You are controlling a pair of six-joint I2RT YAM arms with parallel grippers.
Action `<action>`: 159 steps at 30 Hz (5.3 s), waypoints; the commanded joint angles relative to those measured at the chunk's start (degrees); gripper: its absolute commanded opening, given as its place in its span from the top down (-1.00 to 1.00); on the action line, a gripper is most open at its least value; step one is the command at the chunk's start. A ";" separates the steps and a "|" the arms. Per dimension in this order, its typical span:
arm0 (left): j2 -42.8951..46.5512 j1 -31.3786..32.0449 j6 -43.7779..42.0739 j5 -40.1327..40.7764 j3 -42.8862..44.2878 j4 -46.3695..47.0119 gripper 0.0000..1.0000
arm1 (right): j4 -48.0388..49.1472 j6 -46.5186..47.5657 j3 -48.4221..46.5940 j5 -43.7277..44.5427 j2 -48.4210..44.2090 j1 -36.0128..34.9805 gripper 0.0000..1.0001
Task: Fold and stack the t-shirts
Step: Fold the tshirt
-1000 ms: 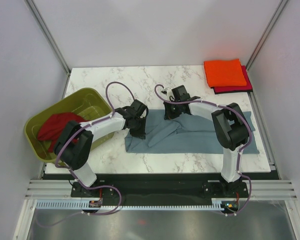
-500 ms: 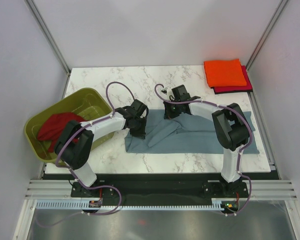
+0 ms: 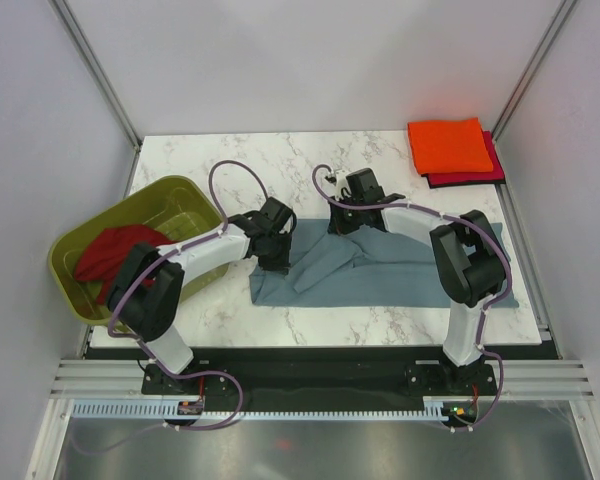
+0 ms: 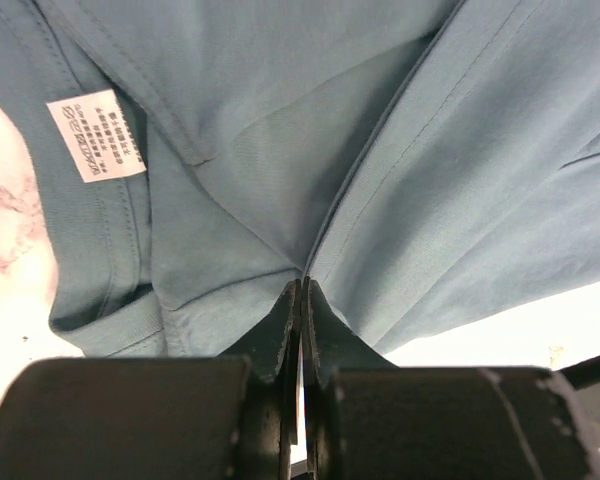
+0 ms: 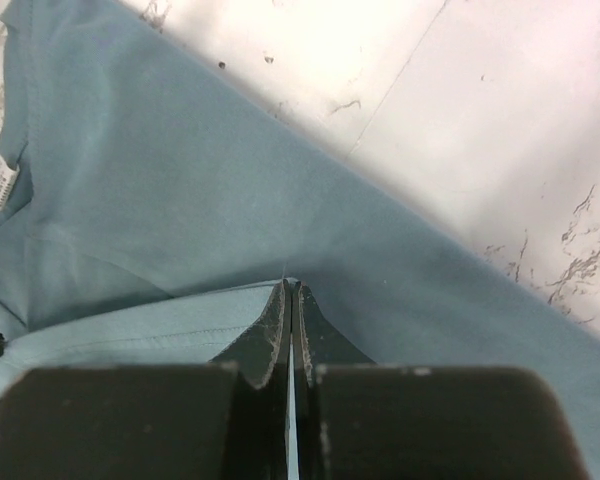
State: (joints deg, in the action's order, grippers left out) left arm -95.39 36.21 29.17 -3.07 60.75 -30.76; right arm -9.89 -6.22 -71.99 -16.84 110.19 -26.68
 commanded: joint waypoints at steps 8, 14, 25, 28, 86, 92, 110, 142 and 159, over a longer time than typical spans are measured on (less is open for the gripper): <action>1.88 0.09 -0.96 5.00 3.76 -0.35 0.95 | 3.12 -0.81 1.67 1.11 -2.17 -0.04 1.00; 0.04 0.00 -1.22 9.04 5.25 -1.75 0.95 | 4.35 -1.34 2.64 2.51 -2.52 -0.04 1.00; -5.33 -0.61 -3.06 10.62 8.77 -3.42 0.59 | 7.25 -3.53 5.53 5.24 -3.65 -0.04 0.85; -3.41 -0.61 -3.41 15.71 11.13 -5.27 0.40 | 6.73 -5.03 5.19 7.43 -6.99 -0.04 0.57; -9.30 -10.20 -3.41 3.16 25.49 5.19 0.95 | -9.01 -9.78 5.19 17.46 -39.00 6.02 0.21; -6.91 -2.90 -0.97 14.23 19.85 3.17 0.95 | -9.80 -9.34 5.54 17.46 -39.79 6.02 0.21; -32.81 -2.27 0.46 19.95 34.59 -1.92 0.95 | -9.62 -8.81 4.49 20.18 -39.71 6.02 0.20; 0.19 6.84 27.18 -9.49 6.48 25.36 0.09 | -24.12 -14.26 -2.72 28.53 -42.60 6.29 0.19; -16.48 31.37 51.50 2.90 3.05 41.49 -0.15 | -28.78 -14.26 -2.63 24.23 -53.14 6.37 0.19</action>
State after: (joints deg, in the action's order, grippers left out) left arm -107.74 65.30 74.19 -3.03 60.71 6.66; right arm -37.17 -21.19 -72.71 7.81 58.70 -20.45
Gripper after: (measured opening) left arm 0.571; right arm 0.404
